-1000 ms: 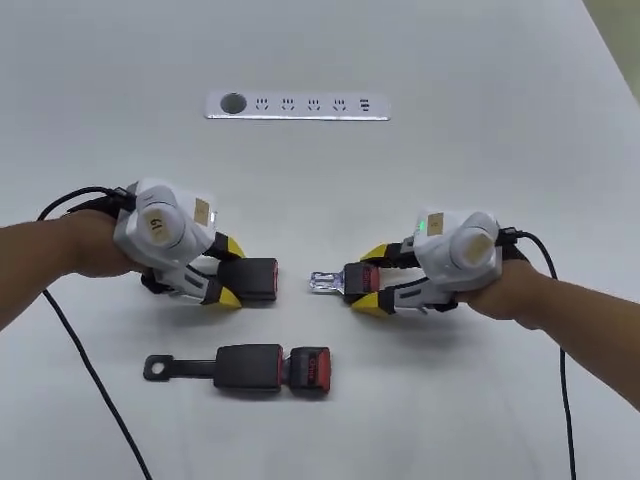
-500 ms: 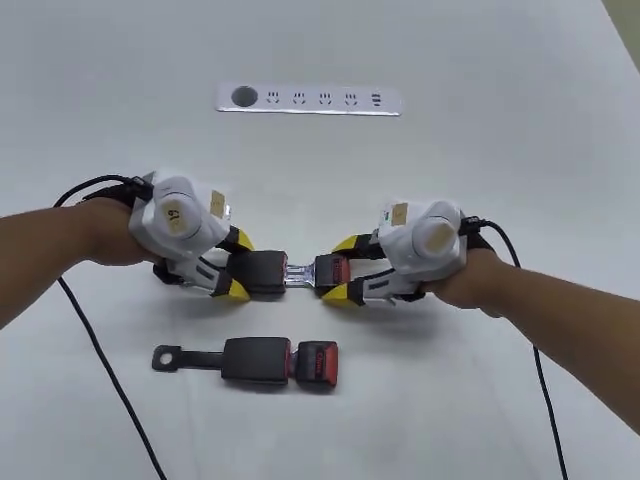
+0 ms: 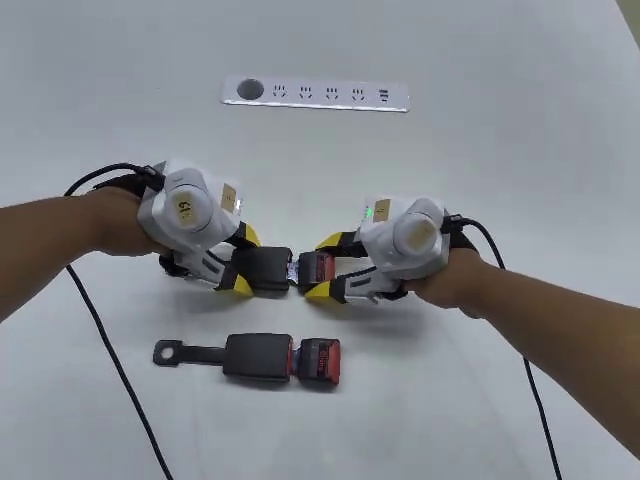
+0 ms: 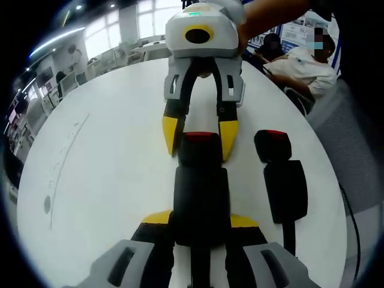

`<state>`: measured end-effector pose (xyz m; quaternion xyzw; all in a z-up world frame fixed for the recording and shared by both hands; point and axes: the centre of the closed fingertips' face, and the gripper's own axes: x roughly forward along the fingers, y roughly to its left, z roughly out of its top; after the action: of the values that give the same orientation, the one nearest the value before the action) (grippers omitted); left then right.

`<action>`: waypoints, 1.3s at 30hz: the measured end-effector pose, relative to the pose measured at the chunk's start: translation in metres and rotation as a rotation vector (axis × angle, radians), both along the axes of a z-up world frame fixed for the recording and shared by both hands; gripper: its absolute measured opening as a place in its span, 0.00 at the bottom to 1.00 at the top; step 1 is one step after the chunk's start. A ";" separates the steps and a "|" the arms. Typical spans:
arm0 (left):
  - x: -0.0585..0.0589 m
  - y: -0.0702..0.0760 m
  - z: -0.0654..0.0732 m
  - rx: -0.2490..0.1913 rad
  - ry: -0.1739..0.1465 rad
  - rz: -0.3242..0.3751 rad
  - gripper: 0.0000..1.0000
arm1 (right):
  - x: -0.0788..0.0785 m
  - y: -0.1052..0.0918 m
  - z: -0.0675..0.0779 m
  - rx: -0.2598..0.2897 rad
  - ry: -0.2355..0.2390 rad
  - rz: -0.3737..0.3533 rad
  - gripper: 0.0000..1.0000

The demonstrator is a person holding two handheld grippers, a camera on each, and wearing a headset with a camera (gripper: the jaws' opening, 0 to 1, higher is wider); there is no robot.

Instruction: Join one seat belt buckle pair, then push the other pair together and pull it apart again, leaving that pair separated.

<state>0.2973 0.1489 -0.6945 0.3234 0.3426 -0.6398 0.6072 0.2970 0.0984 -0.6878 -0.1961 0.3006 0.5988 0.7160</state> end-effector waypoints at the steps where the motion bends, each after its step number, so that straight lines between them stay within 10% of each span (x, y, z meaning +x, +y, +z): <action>1: 0.000 0.000 0.000 0.001 0.001 0.003 0.32 | 0.000 -0.002 0.000 0.000 0.005 -0.003 0.33; 39: -0.003 -0.001 0.002 0.012 0.011 0.081 0.33 | 0.001 -0.002 -0.005 -0.070 -0.003 -0.015 0.33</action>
<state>0.2944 0.1479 -0.6921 0.3096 0.3624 -0.6145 0.6286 0.2975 0.0967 -0.6925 -0.2198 0.3219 0.5821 0.7136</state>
